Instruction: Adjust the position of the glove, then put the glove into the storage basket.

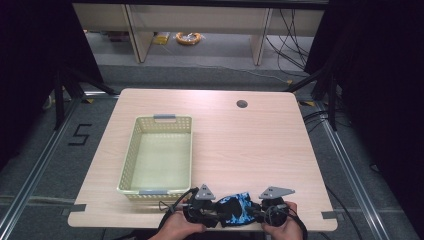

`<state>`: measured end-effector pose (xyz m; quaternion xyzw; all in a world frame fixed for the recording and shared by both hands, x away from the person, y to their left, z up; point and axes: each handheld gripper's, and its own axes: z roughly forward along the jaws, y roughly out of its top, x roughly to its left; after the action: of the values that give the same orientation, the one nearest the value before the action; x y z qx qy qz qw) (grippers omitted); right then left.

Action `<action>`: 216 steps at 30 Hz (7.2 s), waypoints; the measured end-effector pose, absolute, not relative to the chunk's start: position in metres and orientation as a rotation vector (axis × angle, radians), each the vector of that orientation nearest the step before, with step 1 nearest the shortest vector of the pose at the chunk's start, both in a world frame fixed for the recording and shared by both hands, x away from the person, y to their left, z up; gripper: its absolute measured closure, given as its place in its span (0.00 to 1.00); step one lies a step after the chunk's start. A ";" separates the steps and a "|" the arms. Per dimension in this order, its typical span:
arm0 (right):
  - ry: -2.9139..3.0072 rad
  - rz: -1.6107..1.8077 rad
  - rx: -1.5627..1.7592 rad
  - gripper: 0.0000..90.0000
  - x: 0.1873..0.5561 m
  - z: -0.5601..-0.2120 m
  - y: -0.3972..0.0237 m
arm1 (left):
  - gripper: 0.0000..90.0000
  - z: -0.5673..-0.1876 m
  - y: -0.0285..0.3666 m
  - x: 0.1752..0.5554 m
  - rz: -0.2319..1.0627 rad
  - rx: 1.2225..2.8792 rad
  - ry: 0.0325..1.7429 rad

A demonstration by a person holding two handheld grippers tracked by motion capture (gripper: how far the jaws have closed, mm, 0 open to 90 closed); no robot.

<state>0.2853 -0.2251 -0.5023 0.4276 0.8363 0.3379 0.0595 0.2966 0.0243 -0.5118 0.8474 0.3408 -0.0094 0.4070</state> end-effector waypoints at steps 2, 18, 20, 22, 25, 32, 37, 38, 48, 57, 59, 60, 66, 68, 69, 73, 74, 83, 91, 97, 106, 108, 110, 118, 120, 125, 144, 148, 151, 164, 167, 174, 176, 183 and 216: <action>2.538 1.020 1.295 0.87 0.285 -0.502 -0.225 | 0.55 -0.511 0.021 0.297 -0.020 2.146 0.844; 2.517 1.100 1.322 0.87 0.287 -0.505 -0.228 | 0.81 -0.518 0.016 0.295 0.039 2.061 0.855; 2.531 1.071 1.317 0.88 0.287 -0.504 -0.231 | 0.83 -0.517 0.016 0.296 0.041 2.063 0.830; 2.521 1.101 1.329 0.88 0.287 -0.505 -0.234 | 0.84 -0.516 0.015 0.297 0.031 2.053 0.840; 2.516 1.108 1.345 0.88 0.286 -0.505 -0.235 | 0.85 -0.516 0.016 0.298 0.048 2.043 0.833; 2.514 1.117 1.350 0.88 0.287 -0.505 -0.231 | 0.87 -0.515 0.019 0.300 0.060 2.050 0.829; 2.504 1.118 1.353 0.88 0.285 -0.503 -0.232 | 0.87 -0.512 0.018 0.297 0.059 2.028 0.827; 2.512 1.101 1.360 0.88 0.284 -0.502 -0.232 | 0.87 -0.511 0.019 0.297 0.064 2.039 0.805; 2.470 1.258 1.329 0.89 0.281 -0.493 -0.235 | 0.88 -0.498 0.023 0.293 0.064 1.990 0.817; 2.432 1.416 1.362 0.90 0.276 -0.477 -0.238 | 0.89 -0.475 0.036 0.294 0.051 1.934 0.804; 2.429 1.443 1.350 0.90 0.275 -0.471 -0.236 | 0.89 -0.470 0.038 0.294 0.060 1.925 0.788; 2.437 1.425 1.346 0.90 0.274 -0.466 -0.235 | 0.89 -0.466 0.040 0.295 0.058 1.936 0.780; 2.429 1.458 1.253 0.90 0.281 -0.435 -0.225 | 0.89 -0.440 0.051 0.298 0.079 1.907 0.766; 2.439 1.438 1.216 0.90 0.286 -0.427 -0.221 | 0.89 -0.430 0.060 0.304 0.074 1.900 0.769; 2.439 1.438 1.216 0.90 0.286 -0.427 -0.221 | 0.89 -0.430 0.060 0.304 0.074 1.900 0.769; 2.446 1.435 1.203 0.90 0.295 -0.414 -0.207 | 0.89 -0.421 0.074 0.311 0.076 1.886 0.786; 2.450 1.436 1.169 0.90 0.298 -0.412 -0.204 | 0.89 -0.419 0.077 0.311 0.081 1.887 0.791; 2.490 1.454 1.061 0.90 0.320 -0.395 -0.168 | 0.89 -0.405 0.117 0.323 0.123 1.859 0.848; 2.537 1.432 1.029 0.90 0.340 -0.389 -0.131 | 0.89 -0.402 0.150 0.329 0.141 1.851 0.900; 2.574 1.448 0.998 0.90 0.351 -0.385 -0.103 | 0.89 -0.402 0.180 0.329 0.157 1.834 0.950; 2.670 1.412 0.955 0.90 0.369 -0.389 -0.051 | 0.89 -0.410 0.223 0.333 0.172 1.826 1.038; 2.689 1.392 0.960 0.90 0.373 -0.394 -0.045 | 0.89 -0.416 0.229 0.334 0.164 1.823 1.066; 2.708 1.375 0.974 0.90 0.378 -0.402 -0.036 | 0.89 -0.421 0.234 0.336 0.156 1.829 1.082; 2.755 1.336 1.005 0.90 0.388 -0.420 -0.013 | 0.89 -0.438 0.253 0.343 0.133 1.853 1.136; 2.762 1.308 1.031 0.90 0.390 -0.425 -0.006 | 0.89 -0.443 0.257 0.345 0.140 1.865 1.155; 2.794 1.247 1.046 0.90 0.393 -0.435 0.008 | 0.88 -0.453 0.264 0.347 0.122 1.884 1.177; 2.879 1.104 1.111 0.90 0.398 -0.451 0.020 | 0.69 -0.450 0.272 0.349 0.080 1.931 1.167; 2.894 1.071 1.112 0.90 0.400 -0.454 0.021 | 0.64 -0.446 0.269 0.346 0.092 1.944 1.165; 2.874 1.040 1.114 0.90 0.399 -0.453 0.020 | 0.55 -0.442 0.268 0.346 0.105 1.956 1.185; 2.875 1.012 1.118 0.89 0.397 -0.454 0.018 | 0.43 -0.439 0.262 0.343 0.146 1.974 1.172; 2.892 1.007 1.123 0.88 0.396 -0.453 0.018 | 0.43 -0.437 0.259 0.341 0.142 1.960 1.153; 2.873 0.978 1.091 0.85 0.393 -0.451 0.019 | 0.42 -0.434 0.257 0.338 0.150 1.959 1.134; 2.878 0.972 1.073 0.82 0.392 -0.450 0.019 | 0.42 -0.435 0.257 0.338 0.163 1.946 1.158; 2.848 0.949 0.970 0.68 0.392 -0.440 0.019 | 0.41 -0.435 0.258 0.339 0.160 1.944 1.166; 2.616 1.253 1.025 0.47 0.369 -0.408 -0.071 | 0.26 -0.421 0.197 0.303 0.177 1.972 0.900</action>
<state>0.3686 -0.0707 -0.4078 0.3329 0.8499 0.4072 0.0327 0.3030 0.1975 -0.4208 0.8029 0.3663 0.0720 0.4647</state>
